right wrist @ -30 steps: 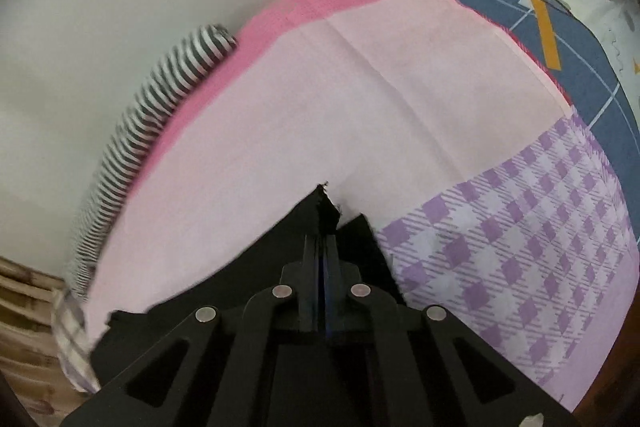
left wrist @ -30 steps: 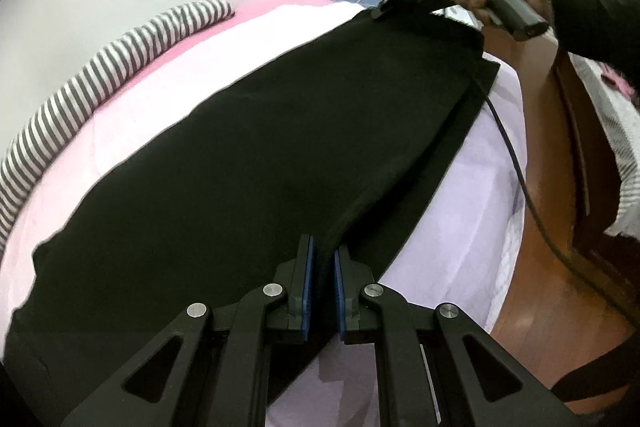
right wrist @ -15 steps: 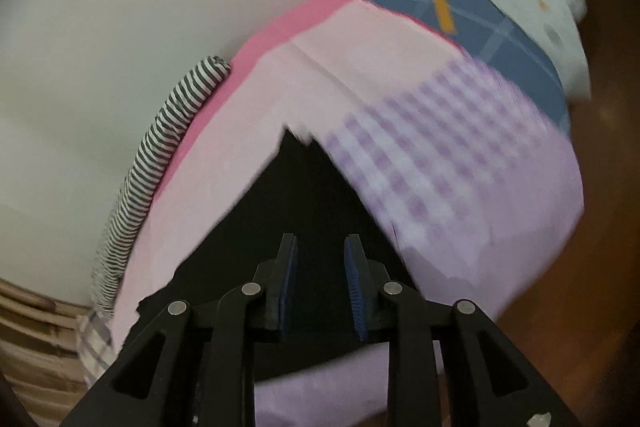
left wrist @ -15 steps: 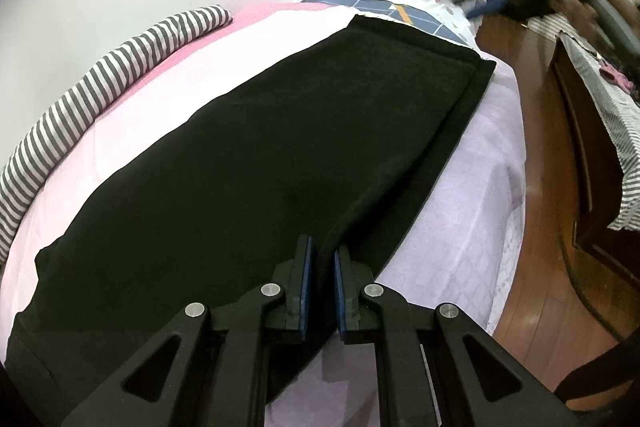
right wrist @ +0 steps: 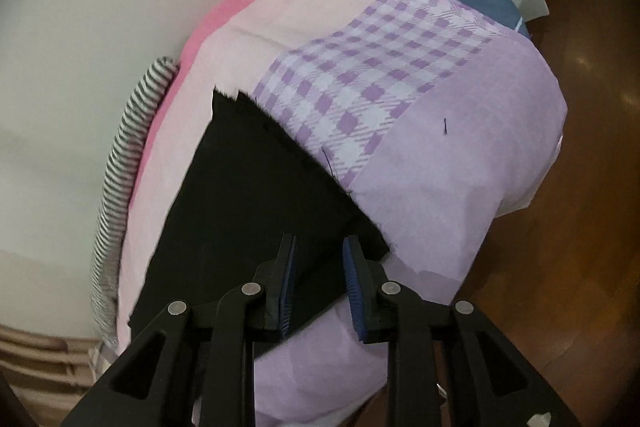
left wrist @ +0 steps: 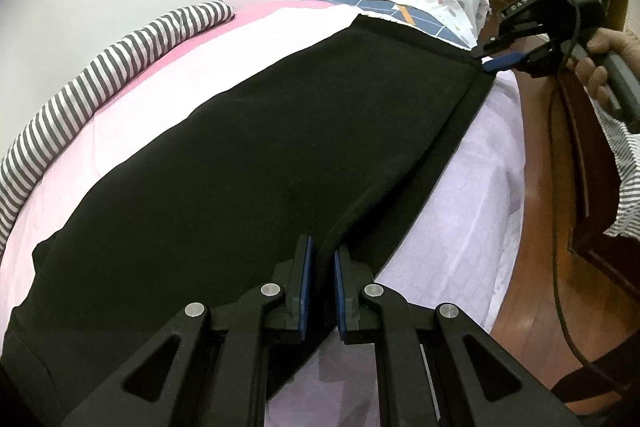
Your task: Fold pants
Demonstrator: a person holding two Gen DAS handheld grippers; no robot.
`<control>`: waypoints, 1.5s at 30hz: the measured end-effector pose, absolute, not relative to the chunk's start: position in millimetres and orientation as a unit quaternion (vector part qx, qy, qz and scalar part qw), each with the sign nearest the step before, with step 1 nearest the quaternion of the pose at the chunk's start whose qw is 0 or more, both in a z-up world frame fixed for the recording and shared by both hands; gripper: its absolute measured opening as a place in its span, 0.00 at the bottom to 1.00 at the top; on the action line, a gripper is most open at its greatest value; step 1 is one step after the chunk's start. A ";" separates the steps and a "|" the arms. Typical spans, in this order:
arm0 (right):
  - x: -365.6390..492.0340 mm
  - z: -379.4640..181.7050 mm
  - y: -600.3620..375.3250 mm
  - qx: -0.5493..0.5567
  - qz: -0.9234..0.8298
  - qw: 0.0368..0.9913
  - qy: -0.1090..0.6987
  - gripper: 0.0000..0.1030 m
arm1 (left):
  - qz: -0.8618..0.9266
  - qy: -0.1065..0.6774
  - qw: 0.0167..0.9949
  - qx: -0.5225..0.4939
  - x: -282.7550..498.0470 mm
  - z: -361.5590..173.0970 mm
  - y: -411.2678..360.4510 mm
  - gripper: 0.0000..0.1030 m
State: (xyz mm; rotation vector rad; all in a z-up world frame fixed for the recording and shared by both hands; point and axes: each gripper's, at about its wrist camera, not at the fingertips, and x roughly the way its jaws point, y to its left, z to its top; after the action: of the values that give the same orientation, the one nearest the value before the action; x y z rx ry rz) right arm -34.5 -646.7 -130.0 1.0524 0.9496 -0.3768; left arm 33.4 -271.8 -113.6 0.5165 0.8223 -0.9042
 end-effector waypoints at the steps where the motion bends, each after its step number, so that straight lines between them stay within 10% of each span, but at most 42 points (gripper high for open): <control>1: -33.6 -130.9 -647.4 0.484 -0.171 0.743 0.429 0.22 | -0.422 0.381 0.787 0.238 34.4 -111.9 -271.2 0.10; 9: -30.5 -129.6 -646.3 0.490 -0.178 0.755 0.398 0.04 | -0.424 0.376 0.785 0.251 33.1 -110.7 -272.7 0.10; 27: -52.8 -122.2 -629.7 0.408 -0.260 0.768 0.420 0.03 | -0.449 0.381 0.769 0.250 32.5 -114.5 -268.5 0.14; 33: -49.1 -112.5 -623.1 0.394 -0.250 0.767 0.440 0.27 | -0.430 0.416 0.770 0.223 44.4 -110.8 -265.6 0.39; 45: 3.5 -33.2 -549.0 0.309 -0.157 0.837 0.423 0.39 | -0.375 0.390 0.832 0.118 73.2 -50.9 -171.1 0.50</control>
State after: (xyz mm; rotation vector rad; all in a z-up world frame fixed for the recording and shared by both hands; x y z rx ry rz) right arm 3.5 -549.0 -33.2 0.6543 0.8942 -0.3331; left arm 73.2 -171.1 -50.9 0.2502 0.8278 -0.7959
